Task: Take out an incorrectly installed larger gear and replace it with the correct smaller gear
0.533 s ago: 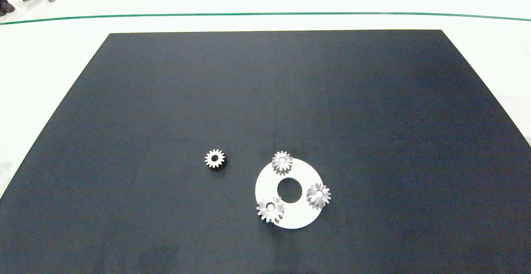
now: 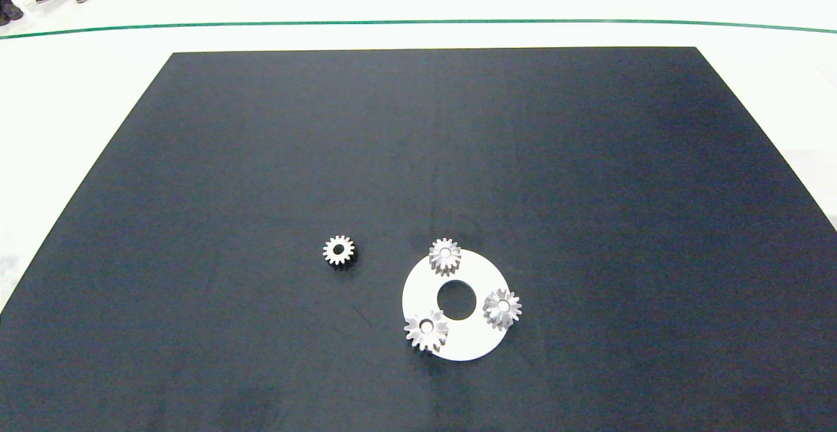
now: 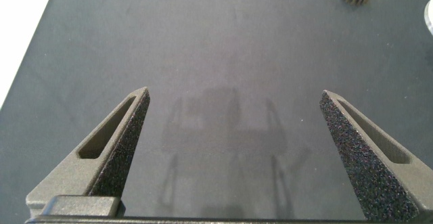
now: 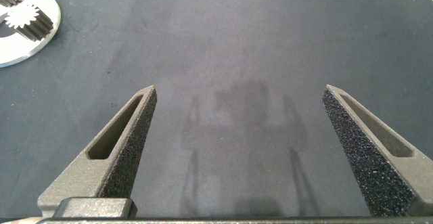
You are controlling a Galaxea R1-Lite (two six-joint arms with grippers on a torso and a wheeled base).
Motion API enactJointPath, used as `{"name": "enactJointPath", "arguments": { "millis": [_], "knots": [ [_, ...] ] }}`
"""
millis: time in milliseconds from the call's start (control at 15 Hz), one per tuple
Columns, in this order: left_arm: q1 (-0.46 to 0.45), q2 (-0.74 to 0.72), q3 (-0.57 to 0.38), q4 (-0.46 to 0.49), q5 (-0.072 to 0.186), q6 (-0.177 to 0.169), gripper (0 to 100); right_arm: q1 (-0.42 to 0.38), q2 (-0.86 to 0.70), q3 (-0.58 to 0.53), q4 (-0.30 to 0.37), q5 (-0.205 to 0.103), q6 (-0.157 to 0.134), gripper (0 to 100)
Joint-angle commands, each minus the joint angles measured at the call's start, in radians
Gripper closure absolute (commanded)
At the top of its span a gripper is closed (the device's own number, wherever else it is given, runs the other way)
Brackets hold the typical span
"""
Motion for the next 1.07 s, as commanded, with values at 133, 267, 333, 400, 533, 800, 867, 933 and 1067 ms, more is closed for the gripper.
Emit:
{"name": "enactJointPath", "arguments": {
  "millis": [133, 267, 333, 400, 533, 800, 867, 933, 1067],
  "knots": [
    [-0.014, 0.136, -0.146, 0.089, -0.013, 0.071, 0, 0.0, 0.001, -0.009, 0.011, -0.051, -0.003, 0],
    [-0.036, 0.415, -0.376, 0.198, -0.035, 0.153, 0, -0.005, 0.02, -0.084, 0.072, -0.075, -0.015, 0],
    [-0.051, 0.554, -0.478, 0.23, -0.035, 0.192, 0, -0.002, 0.072, -0.173, 0.143, -0.075, -0.018, 0],
    [-0.059, 0.676, -0.58, 0.237, -0.035, 0.215, 0, 0.0, 0.158, -0.278, 0.216, -0.072, -0.032, 0],
    [-0.114, 0.84, -0.744, 0.26, -0.032, 0.218, 0, 0.005, 0.336, -0.448, 0.255, -0.068, -0.086, 0],
    [-0.18, 1.003, -1.078, 0.615, -0.024, 0.172, 0, 0.009, 0.615, -0.67, 0.253, -0.058, -0.198, 0],
    [-0.198, 1.02, -1.098, 0.619, -0.024, 0.135, 0, 0.017, 0.659, -0.706, 0.253, -0.054, -0.204, 0],
    [-0.215, 1.08, -1.129, 0.619, -0.024, 0.052, 0, 0.063, 0.753, -0.776, 0.253, -0.052, -0.209, 0],
    [-0.21, 1.155, -1.19, 0.622, 0.023, 0.015, 0, 0.207, 0.911, -0.877, 0.256, -0.055, -0.212, 0]
  ]
}}
